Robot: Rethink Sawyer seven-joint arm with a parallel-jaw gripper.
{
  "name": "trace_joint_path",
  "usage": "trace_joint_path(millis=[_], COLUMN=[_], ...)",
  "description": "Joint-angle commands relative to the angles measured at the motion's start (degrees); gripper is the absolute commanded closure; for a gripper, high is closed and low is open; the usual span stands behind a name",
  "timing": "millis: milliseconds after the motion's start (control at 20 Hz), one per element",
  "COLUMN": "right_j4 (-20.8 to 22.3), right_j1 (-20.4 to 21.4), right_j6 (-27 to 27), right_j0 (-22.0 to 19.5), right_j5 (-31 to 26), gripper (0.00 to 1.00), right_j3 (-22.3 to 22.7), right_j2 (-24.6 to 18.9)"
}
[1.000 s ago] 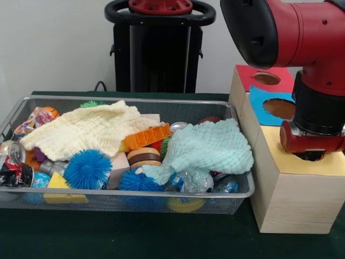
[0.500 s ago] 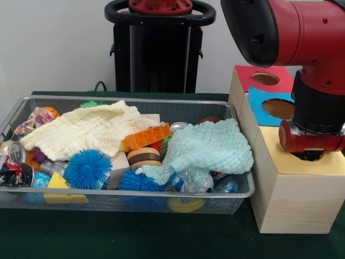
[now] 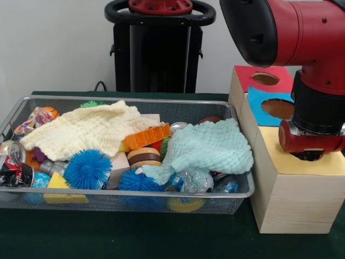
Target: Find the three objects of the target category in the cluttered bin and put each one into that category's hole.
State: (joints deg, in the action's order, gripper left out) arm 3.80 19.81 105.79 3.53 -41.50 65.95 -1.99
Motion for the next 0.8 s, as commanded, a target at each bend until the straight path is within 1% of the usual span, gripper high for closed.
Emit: trace_joint_path(millis=[50,200,300,350,550,600,650,800], right_j4=[1.91,1.73,1.76,2.26,2.75,2.63,2.43,1.97], right_j1=[1.48,3.55,4.09,4.13,5.37,5.86,6.11,6.20], right_j6=[0.04,0.35,0.38,-0.27,-0.02,0.19,0.23,-0.23], right_j0=[-1.59,-1.52,-1.61,-1.59,-1.74,-1.91,-2.10,-2.52], right_j5=[1.08,0.82,1.19,1.34,3.64,3.89,3.74,2.62], gripper=[1.00,1.00,1.00,0.00,0.00,0.00,0.00,0.00], right_j3=[3.96,6.38,7.25,7.11,8.50,9.45,10.03,9.61], right_j2=[-3.59,-3.31,-3.34,-3.36,-3.24,-3.33,-3.47,-3.84])
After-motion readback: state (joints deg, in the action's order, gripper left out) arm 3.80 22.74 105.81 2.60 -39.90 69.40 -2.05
